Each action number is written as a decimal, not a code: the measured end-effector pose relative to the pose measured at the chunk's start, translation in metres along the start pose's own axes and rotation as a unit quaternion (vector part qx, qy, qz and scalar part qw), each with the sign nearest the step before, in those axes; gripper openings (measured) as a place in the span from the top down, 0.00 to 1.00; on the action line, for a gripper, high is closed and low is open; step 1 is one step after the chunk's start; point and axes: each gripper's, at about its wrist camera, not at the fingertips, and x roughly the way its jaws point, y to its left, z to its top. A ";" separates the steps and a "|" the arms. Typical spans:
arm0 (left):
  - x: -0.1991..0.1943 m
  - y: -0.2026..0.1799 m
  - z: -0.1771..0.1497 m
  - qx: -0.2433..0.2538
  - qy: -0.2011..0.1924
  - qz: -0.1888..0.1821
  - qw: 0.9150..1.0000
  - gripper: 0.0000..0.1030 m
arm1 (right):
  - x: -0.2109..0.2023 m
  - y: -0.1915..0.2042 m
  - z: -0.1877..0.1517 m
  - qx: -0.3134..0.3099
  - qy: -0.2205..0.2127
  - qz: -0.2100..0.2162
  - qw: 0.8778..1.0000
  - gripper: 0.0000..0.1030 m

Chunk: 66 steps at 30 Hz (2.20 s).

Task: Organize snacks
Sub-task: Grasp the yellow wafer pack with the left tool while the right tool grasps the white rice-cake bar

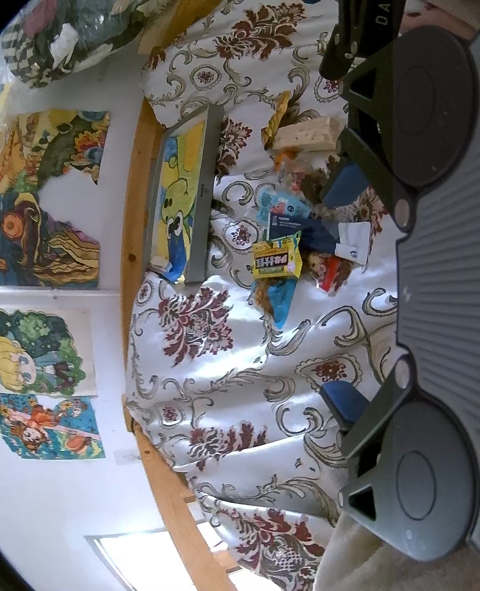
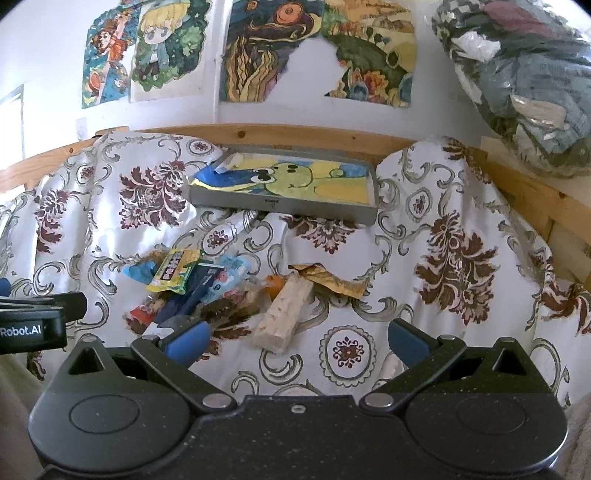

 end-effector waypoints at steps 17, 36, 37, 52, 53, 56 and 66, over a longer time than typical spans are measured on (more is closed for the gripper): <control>0.025 -0.002 0.027 0.016 0.035 -0.009 0.999 0.00 | 0.020 -0.002 0.026 -0.004 0.016 0.009 1.000 0.01; 0.083 -0.004 0.066 0.033 0.059 -0.007 0.998 0.00 | 0.074 -0.010 0.073 -0.052 0.026 0.040 0.997 0.01; 0.087 -0.004 0.067 0.034 0.061 -0.008 0.998 0.00 | 0.078 -0.009 0.074 -0.055 0.026 0.041 0.997 0.01; 0.160 0.002 0.082 0.055 0.109 -0.061 0.991 0.00 | 0.149 -0.007 0.064 -0.049 0.102 0.068 0.991 0.01; 0.166 0.003 0.082 0.048 0.115 -0.067 0.990 0.00 | 0.155 -0.007 0.063 -0.041 0.107 0.068 0.991 0.03; 0.178 0.001 0.078 0.040 0.127 -0.081 0.988 0.00 | 0.170 -0.007 0.060 -0.008 0.126 0.076 0.989 0.09; 0.203 -0.002 0.067 0.007 0.162 -0.128 0.978 0.05 | 0.193 -0.020 0.051 0.078 0.184 0.073 0.977 0.26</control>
